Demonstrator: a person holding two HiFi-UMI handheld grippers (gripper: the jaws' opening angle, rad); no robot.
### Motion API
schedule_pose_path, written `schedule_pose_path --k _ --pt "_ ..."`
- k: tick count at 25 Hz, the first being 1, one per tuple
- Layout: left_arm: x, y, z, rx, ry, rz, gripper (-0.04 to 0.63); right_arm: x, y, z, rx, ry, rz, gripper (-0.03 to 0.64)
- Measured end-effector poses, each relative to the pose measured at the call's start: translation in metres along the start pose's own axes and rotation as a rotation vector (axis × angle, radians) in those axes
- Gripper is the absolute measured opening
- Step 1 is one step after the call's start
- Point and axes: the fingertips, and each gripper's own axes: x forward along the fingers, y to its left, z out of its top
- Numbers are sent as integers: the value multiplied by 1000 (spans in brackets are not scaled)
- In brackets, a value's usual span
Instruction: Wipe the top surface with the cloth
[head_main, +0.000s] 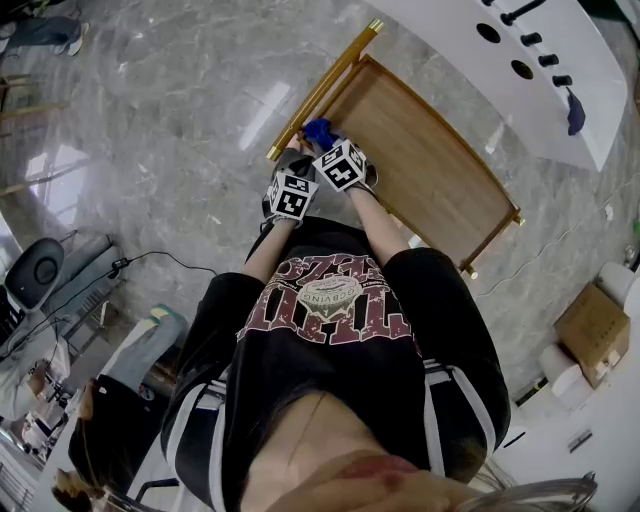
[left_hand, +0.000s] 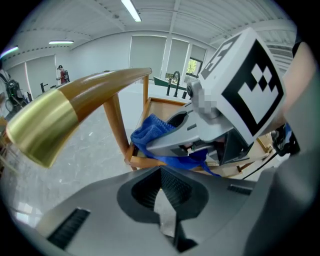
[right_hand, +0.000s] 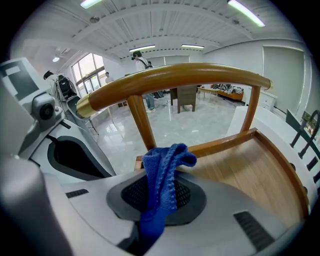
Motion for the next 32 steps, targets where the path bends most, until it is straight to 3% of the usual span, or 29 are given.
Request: schedule_pose_path --k 32 --pt "22 -41 17 168 69 -89 46 -45 -15 -46 101 -12 -45 58"
